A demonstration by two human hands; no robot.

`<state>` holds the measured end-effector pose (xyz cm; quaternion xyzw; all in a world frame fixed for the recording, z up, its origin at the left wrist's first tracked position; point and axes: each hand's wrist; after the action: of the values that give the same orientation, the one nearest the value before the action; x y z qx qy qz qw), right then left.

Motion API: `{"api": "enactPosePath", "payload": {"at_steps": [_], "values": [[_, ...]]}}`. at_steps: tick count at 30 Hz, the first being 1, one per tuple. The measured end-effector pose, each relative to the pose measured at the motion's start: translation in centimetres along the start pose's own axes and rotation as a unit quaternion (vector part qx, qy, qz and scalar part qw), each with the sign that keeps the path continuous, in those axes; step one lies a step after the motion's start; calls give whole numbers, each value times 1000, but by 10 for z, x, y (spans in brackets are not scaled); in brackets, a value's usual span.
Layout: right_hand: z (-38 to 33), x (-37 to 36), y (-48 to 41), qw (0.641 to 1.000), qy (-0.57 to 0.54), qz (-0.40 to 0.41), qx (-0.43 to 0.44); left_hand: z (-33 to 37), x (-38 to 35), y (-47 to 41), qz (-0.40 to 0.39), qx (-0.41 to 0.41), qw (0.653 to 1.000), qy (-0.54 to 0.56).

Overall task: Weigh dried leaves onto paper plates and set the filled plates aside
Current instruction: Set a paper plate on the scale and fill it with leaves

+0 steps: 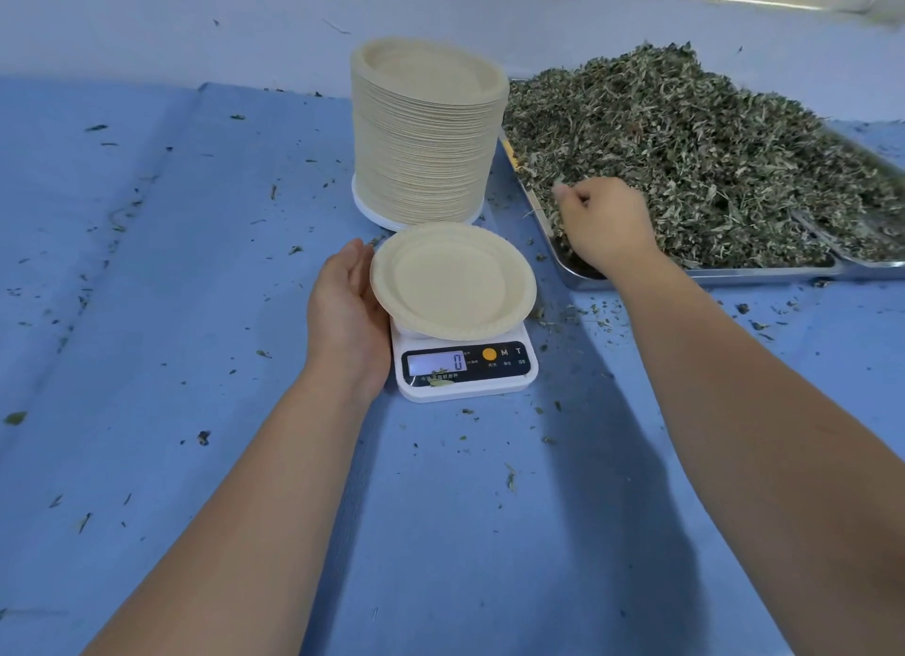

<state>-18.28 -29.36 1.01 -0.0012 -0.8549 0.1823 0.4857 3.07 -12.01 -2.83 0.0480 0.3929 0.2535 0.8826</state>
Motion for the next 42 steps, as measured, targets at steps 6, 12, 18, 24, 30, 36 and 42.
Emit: {"api": "enactPosePath", "payload": {"at_steps": [6, 12, 18, 24, 30, 36, 42], "values": [[-23, 19, -9, 996, -38, 83, 1, -1, 4, 0, -41, 6, 999, -11], [-86, 24, 11, 987, -125, 71, 72, 2, 2, 3, -33, 13, 999, -22], [-117, -17, 63, 971, -57, -136, 188, 4, 3, 7, -32, 9, 999, -32], [-102, -15, 66, 964, -69, -134, 220, 2, 2, 10, -43, -24, 997, -62], [-70, -3, 63, 922, -349, -134, 105, -2, -4, 6, -65, -43, 994, -74], [0, 0, 51, 990, -77, 79, 88, -6, -4, 5, -56, -34, 991, -113], [27, -4, 44, 992, 121, -28, 13, -5, -3, 4, -27, -44, 991, -120]]}}
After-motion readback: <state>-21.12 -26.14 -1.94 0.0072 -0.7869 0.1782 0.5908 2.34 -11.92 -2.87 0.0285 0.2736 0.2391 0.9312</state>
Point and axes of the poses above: each hand's wrist, its own y-axis away from the middle knuckle, its own x-axis out of the back of the hand, z = x × y, and after that the axes turned 2 degrees about -y, right-handed
